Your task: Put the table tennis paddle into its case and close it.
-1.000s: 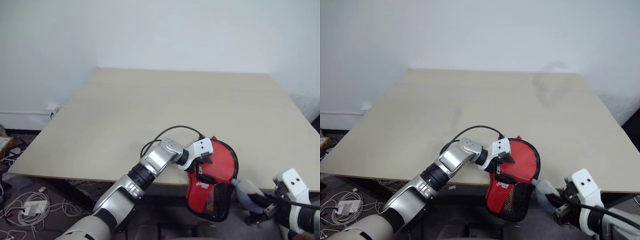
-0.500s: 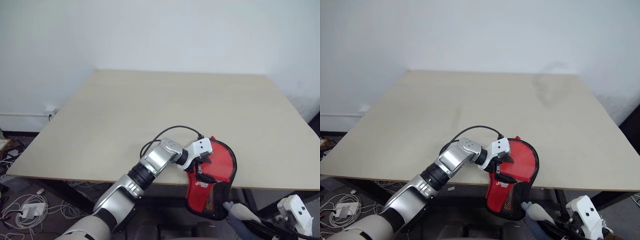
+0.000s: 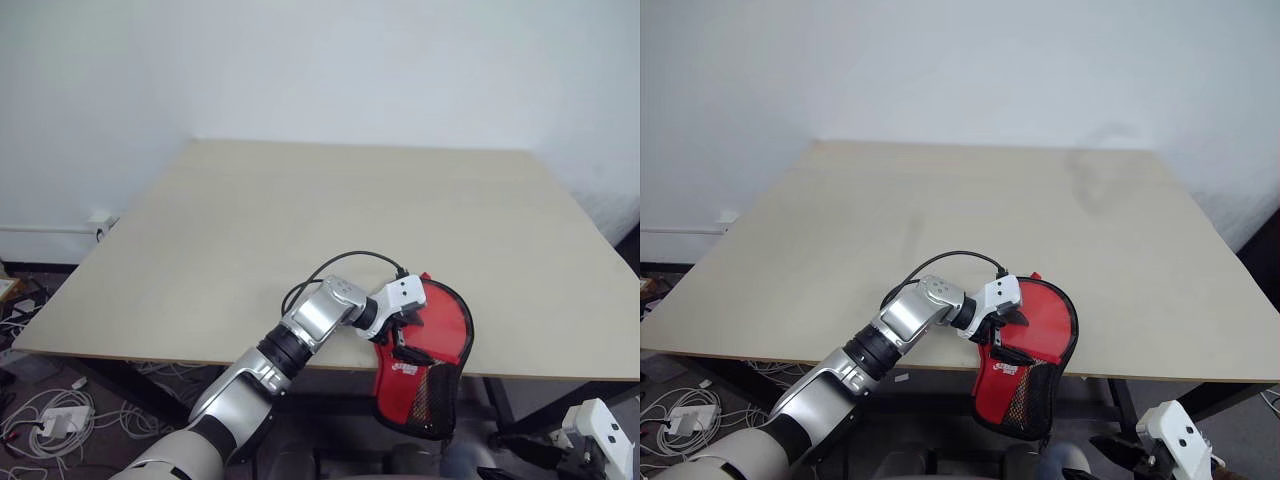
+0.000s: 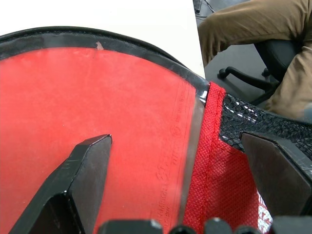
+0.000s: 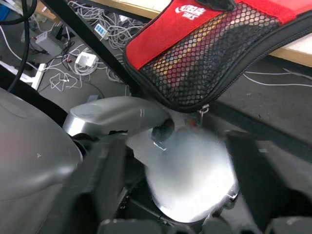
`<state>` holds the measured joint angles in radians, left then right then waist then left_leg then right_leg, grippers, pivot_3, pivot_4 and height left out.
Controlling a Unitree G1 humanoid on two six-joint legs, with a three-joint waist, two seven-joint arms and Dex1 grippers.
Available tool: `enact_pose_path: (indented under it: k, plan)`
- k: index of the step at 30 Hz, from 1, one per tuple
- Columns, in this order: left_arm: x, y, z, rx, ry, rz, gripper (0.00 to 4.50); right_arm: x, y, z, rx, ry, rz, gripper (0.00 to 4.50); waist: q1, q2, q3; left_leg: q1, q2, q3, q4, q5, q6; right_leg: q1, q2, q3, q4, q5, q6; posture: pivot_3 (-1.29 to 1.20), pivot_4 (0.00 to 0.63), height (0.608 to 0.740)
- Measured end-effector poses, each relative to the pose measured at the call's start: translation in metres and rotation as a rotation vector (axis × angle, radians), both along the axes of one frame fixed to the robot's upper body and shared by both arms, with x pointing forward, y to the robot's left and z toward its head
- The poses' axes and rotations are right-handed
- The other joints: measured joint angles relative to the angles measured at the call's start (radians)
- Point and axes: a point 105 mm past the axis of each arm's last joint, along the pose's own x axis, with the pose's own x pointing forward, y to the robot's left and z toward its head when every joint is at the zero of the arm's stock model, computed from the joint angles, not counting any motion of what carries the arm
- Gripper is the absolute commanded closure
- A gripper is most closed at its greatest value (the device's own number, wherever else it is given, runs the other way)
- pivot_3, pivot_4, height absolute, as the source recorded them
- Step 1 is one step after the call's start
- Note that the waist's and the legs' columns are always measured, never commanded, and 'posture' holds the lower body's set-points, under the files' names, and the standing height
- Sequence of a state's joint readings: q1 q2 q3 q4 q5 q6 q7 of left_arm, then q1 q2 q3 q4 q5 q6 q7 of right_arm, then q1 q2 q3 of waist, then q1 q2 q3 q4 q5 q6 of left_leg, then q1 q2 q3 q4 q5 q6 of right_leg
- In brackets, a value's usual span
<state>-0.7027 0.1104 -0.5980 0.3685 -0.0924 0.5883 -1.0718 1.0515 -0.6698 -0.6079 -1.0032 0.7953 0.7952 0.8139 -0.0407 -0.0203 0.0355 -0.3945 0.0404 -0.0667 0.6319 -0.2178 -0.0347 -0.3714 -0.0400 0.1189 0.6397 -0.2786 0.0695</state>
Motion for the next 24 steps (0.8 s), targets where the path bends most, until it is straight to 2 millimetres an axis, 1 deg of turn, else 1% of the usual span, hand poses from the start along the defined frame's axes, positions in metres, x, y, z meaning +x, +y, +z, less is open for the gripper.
enact_pose_path:
  k: [4,7,9,11,13,16,18,19,22,24]
  plan:
    - [0.000,0.000,0.000,0.001,0.002,0.002,0.00,0.011,-0.005,0.005,-0.005,-0.049,-0.007,0.04,0.000,0.000,0.000,0.000,0.000,0.000,0.000,0.000,0.000,0.000,0.000,0.000,0.000,0.000,0.000,0.00,0.000,0.740]
    - [0.002,-0.001,0.000,-0.001,0.006,0.007,0.00,0.033,-0.015,0.013,-0.035,-0.149,-0.061,0.04,0.000,-0.002,0.000,0.000,0.000,0.001,0.001,0.000,0.000,0.000,0.000,-0.001,-0.001,0.000,0.000,0.00,0.000,0.740]
    - [0.005,-0.001,0.000,-0.014,-0.005,0.018,0.00,0.055,-0.022,0.019,-0.048,-0.231,-0.120,0.04,0.000,-0.002,0.000,0.000,0.000,0.001,0.001,0.000,0.000,0.000,0.000,-0.001,-0.001,0.000,0.000,0.00,0.000,0.740]
    - [0.010,-0.001,0.000,-0.034,-0.031,0.039,0.00,0.080,-0.030,0.031,-0.054,-0.332,-0.193,0.04,-0.003,-0.001,0.000,0.000,-0.001,0.002,0.000,0.000,0.000,-0.001,0.000,0.000,-0.001,0.000,0.000,0.00,0.000,0.740]
    - [0.017,-0.003,0.001,-0.067,-0.022,0.087,0.00,0.108,-0.039,0.046,-0.031,-0.450,-0.301,0.04,-0.005,-0.002,0.001,-0.001,-0.001,0.001,0.000,0.000,0.000,-0.002,0.001,0.000,0.000,0.000,0.000,0.00,0.000,0.740]
    - [0.029,-0.003,0.006,-0.099,0.009,0.151,0.00,0.141,-0.047,0.068,0.022,-0.588,-0.442,0.04,-0.007,0.002,0.004,-0.003,-0.002,0.001,-0.001,0.001,0.001,-0.004,0.001,0.000,0.000,0.000,0.000,0.00,0.000,0.740]
    - [0.035,-0.001,0.010,-0.121,0.029,0.181,0.00,0.153,-0.044,0.071,0.048,-0.613,-0.483,0.04,-0.007,0.004,0.006,-0.004,-0.003,0.001,-0.003,0.003,0.005,-0.004,0.001,0.001,0.000,0.000,0.000,0.00,0.000,0.740]
    - [0.039,0.002,0.014,-0.137,0.037,0.193,0.00,0.161,-0.042,0.070,0.070,-0.617,-0.509,0.04,-0.007,0.008,0.006,-0.007,-0.003,0.001,-0.004,0.003,0.005,-0.007,0.002,0.002,0.001,0.000,0.001,0.00,0.000,0.740]
    - [0.044,0.009,0.023,-0.162,0.033,0.189,0.00,0.178,-0.039,0.064,0.093,-0.607,-0.572,0.04,-0.006,0.009,0.005,-0.019,-0.003,0.000,-0.003,0.004,0.006,-0.017,0.003,0.003,0.002,0.002,0.004,0.00,0.000,0.740]
    - [0.046,0.015,0.030,-0.184,0.032,0.173,0.00,0.187,-0.037,0.062,0.101,-0.604,-0.598,0.04,-0.006,0.011,0.006,-0.020,-0.004,0.001,-0.003,0.004,0.007,-0.018,0.003,0.004,0.002,0.002,0.004,0.00,0.000,0.740]
